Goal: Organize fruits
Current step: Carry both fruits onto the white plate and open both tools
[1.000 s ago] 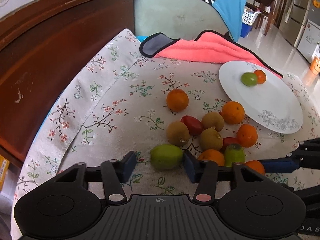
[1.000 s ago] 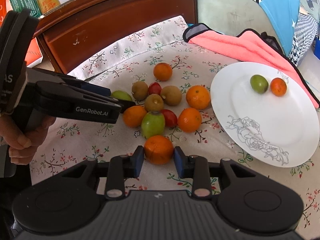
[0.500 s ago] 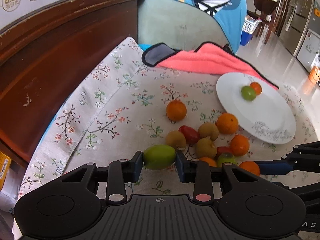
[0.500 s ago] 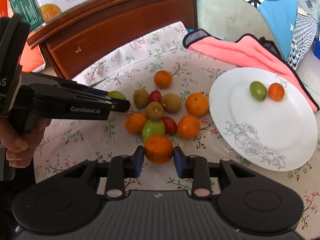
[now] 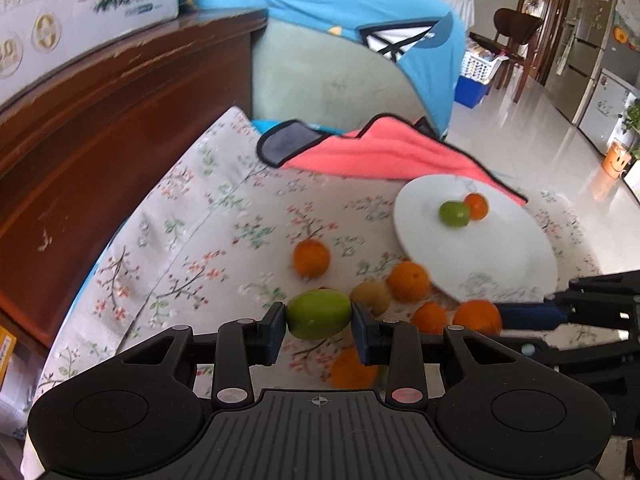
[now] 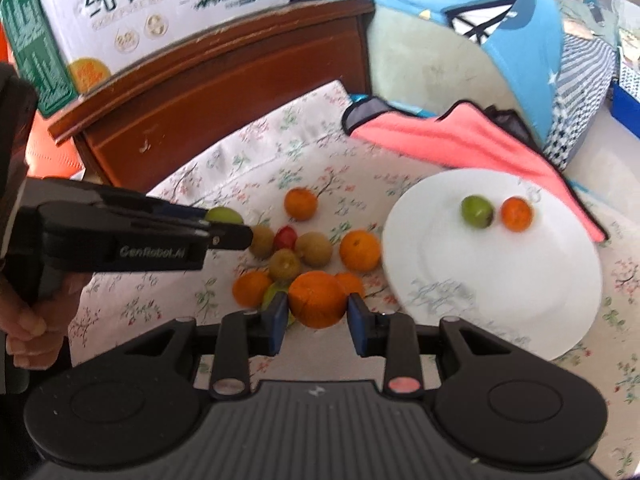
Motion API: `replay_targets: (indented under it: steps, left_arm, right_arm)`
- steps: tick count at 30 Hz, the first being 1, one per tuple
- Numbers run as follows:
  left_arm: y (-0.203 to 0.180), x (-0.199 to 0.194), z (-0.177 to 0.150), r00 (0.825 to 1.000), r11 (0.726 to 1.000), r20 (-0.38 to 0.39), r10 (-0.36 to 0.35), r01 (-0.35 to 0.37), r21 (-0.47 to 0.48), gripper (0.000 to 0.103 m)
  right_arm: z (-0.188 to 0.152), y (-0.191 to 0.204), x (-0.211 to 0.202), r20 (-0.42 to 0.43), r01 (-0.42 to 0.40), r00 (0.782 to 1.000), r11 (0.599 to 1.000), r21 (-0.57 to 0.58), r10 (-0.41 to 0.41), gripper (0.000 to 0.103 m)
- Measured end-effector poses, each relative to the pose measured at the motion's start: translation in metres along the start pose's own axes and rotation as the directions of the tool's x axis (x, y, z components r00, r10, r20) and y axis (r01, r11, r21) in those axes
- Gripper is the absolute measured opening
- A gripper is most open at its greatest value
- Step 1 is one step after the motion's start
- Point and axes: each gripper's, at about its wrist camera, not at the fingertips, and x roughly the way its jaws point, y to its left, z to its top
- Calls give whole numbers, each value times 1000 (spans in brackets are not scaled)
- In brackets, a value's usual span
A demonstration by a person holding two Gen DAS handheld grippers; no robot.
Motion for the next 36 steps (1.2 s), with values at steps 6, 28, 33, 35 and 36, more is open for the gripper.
replay_targets:
  steps: [6, 28, 33, 35, 36]
  left_arm:
    - [-18, -6, 11, 999, 999, 31, -43, 42, 9, 33]
    - [-73, 14, 28, 993, 993, 28, -116, 115, 17, 33]
    - [-86, 27, 26, 993, 992, 1, -120, 120, 25, 33]
    - [-90, 33, 26, 993, 992, -9, -119, 120, 26, 33]
    - [-92, 35, 26, 993, 993, -13, -119, 119, 25, 33]
  right_arm:
    - [11, -23, -16, 57, 44, 997, 997, 61, -47, 32]
    - [19, -82, -46, 104, 149, 979, 965, 217, -175, 32]
    - [16, -96, -39, 62, 154, 982, 948, 280, -178, 32]
    - [13, -101, -37, 50, 153, 983, 943, 296, -176, 32]
    - [12, -103, -36, 43, 152, 984, 941, 302, -173, 32]
